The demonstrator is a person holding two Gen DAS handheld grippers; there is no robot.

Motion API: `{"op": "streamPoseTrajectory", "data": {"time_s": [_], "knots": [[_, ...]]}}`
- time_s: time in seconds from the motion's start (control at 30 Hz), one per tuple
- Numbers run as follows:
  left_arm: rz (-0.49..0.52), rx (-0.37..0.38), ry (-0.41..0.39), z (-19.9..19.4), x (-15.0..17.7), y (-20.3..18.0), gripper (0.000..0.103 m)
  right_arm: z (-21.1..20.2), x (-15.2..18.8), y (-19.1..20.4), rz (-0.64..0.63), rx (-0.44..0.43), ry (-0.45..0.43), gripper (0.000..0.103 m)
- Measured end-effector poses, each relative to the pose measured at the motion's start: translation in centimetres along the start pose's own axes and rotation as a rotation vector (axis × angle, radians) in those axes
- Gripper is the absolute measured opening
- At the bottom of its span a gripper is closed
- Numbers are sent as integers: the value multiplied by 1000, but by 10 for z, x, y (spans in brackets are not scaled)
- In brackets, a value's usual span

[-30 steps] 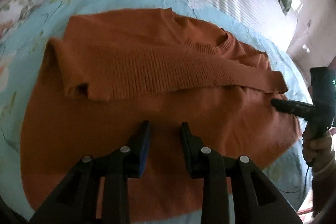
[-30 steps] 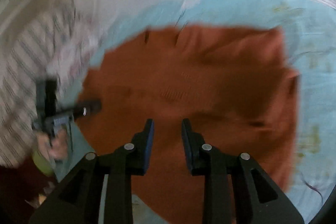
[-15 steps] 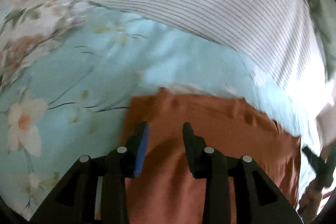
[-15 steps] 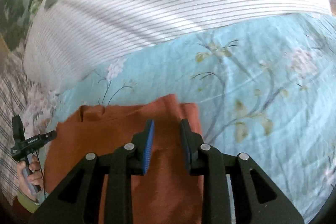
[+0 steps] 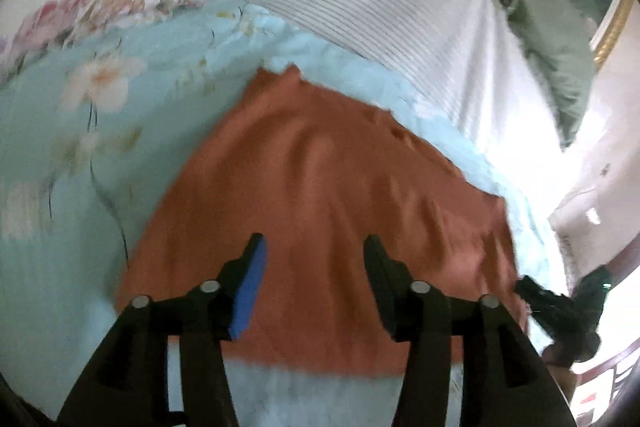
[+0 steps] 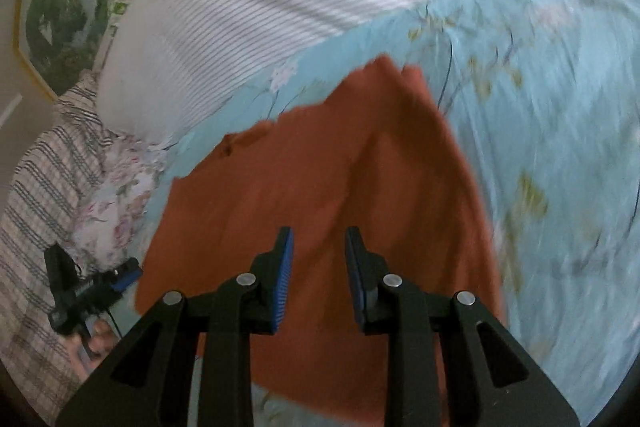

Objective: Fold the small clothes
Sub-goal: 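Smooth the folded sweater with both grippers and regrasp its edge with the left gripper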

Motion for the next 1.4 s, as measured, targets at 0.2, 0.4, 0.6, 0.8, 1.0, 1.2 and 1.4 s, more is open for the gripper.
{"op": "streamPoseTrajectory", "data": {"time_s": [0.2,0.4,0.6,0.8,1.0,1.2,1.4], "knots": [[-103,42,48,-14,57,2,53,-11,37,2,59,-31,25,49],[-206,62,72,-2,76,16,57,-24,49,6,69,-39,25,50],[-273,76,44,10,67,27,58,-26,54,17,40,-61,32,50],[-434,84,-20,25,33,55,57,-22,55,22,30,-71,44,50],[-394,-18,-71,39,10,68,22,-21,49,21,38,-70,42,50],[-243,-60,-127,20,-7,31,11,-24,24,9,43,-68,18,50],[15,45,-143,6,-13,-78,10,-24,-2,0,48,-83,32,50]]}}
Point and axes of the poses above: each gripper's, at about its wrist camera, not at the fingertips, and z roughly the way its jaws point, y to its left, x to its underside, the point moved 8 cm from there along z, roughly the way its jaws point, and after that the axes turned 5 degrees about z, right-handed, at the moved point
